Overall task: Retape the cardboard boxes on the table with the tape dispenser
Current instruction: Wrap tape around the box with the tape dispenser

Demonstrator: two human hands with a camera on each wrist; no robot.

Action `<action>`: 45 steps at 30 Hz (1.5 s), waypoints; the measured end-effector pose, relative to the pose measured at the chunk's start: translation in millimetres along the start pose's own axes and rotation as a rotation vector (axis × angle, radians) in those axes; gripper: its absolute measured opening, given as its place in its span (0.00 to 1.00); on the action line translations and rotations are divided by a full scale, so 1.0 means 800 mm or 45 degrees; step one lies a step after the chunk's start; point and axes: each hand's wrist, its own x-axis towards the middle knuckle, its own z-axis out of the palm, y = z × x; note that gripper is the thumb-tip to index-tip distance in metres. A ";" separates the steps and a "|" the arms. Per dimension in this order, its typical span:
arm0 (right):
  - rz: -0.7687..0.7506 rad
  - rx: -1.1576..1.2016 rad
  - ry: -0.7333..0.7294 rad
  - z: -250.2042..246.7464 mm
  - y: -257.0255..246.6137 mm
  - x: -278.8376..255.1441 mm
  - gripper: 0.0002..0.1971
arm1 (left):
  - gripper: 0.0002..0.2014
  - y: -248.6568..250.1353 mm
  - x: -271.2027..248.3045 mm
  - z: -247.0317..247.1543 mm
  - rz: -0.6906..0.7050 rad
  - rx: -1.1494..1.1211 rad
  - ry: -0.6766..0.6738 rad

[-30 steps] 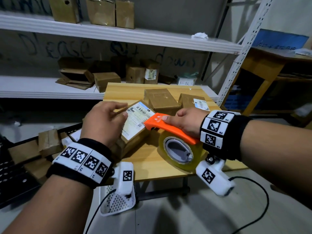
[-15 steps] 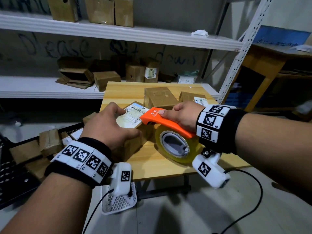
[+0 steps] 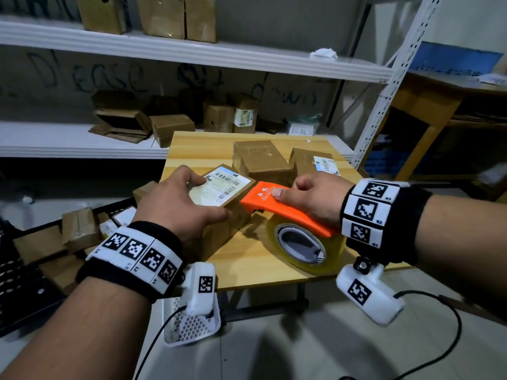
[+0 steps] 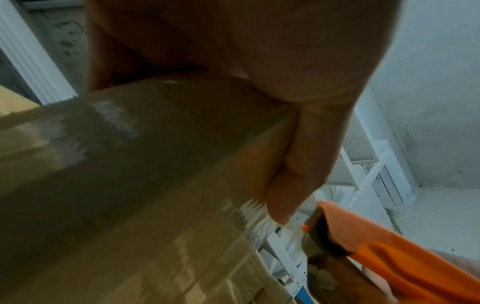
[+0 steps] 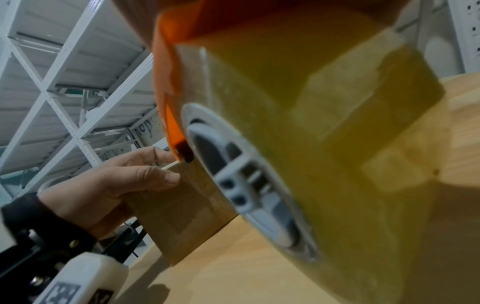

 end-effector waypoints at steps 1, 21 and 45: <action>0.007 -0.007 -0.006 0.000 0.003 -0.002 0.25 | 0.37 0.000 0.001 0.001 -0.004 0.005 0.003; 0.069 -0.005 -0.047 0.011 0.033 -0.010 0.26 | 0.37 0.001 0.005 0.007 -0.012 0.032 0.010; 0.012 0.081 -0.011 0.024 0.002 0.014 0.24 | 0.38 0.008 0.002 -0.013 -0.071 -0.199 0.086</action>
